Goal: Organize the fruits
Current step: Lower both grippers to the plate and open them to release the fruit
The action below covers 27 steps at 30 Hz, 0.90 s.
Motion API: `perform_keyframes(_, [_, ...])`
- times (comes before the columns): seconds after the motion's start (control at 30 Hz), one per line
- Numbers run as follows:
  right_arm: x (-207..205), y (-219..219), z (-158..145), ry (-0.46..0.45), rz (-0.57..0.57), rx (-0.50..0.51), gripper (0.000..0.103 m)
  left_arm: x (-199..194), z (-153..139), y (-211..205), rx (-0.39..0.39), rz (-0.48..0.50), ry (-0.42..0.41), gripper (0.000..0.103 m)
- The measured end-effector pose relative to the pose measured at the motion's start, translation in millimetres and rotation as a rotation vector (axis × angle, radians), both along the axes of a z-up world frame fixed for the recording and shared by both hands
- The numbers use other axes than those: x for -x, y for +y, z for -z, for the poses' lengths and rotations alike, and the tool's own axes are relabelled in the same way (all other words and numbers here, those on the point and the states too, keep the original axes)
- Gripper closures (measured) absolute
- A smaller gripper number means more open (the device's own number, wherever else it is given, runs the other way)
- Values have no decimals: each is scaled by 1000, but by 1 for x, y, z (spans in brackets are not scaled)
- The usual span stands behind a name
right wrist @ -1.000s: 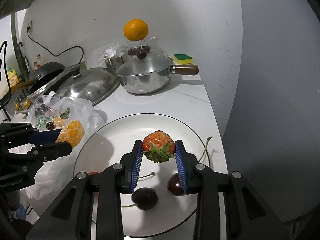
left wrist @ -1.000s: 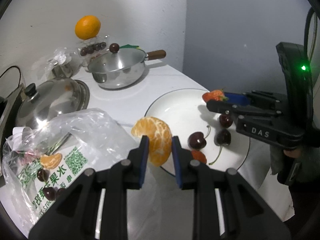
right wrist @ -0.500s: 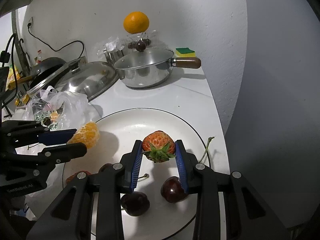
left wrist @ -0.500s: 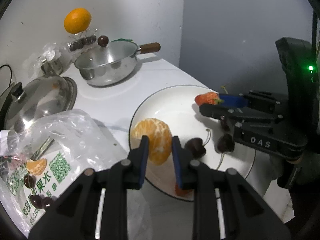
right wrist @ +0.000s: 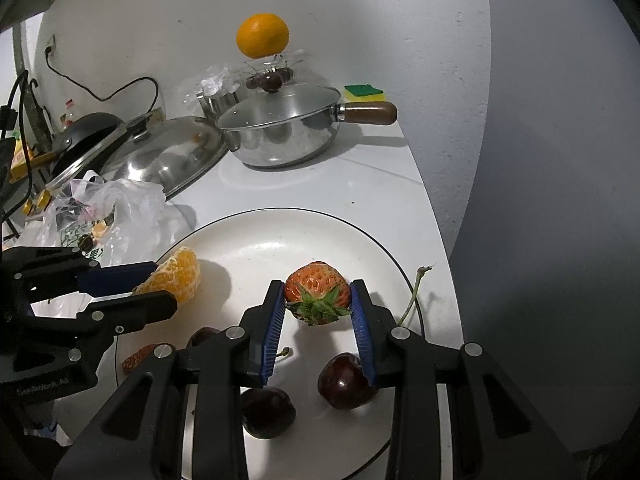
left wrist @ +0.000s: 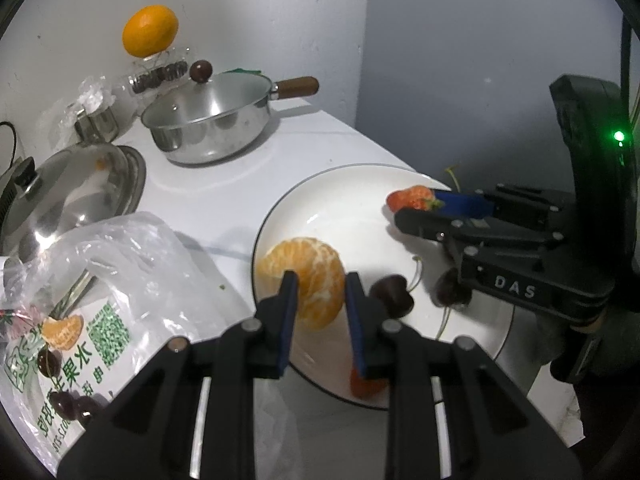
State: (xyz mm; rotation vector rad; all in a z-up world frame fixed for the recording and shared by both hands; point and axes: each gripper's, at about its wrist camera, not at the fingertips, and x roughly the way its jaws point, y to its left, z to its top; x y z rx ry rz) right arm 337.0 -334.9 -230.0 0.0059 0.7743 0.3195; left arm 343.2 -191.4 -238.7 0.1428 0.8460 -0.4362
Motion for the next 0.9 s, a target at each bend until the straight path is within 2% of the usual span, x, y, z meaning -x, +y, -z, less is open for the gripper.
perform_keyframes(0.23, [0, 3, -2, 3, 15, 7, 67, -1, -3, 3, 4, -14, -9, 67])
perform_keyframes(0.37, [1, 4, -4, -1, 21, 16, 67, 2, -6, 9, 22, -24, -17, 48])
perform_keyframes(0.9, [15, 18, -22, -31, 25, 26, 64, 23, -20, 36, 42, -61, -54, 48])
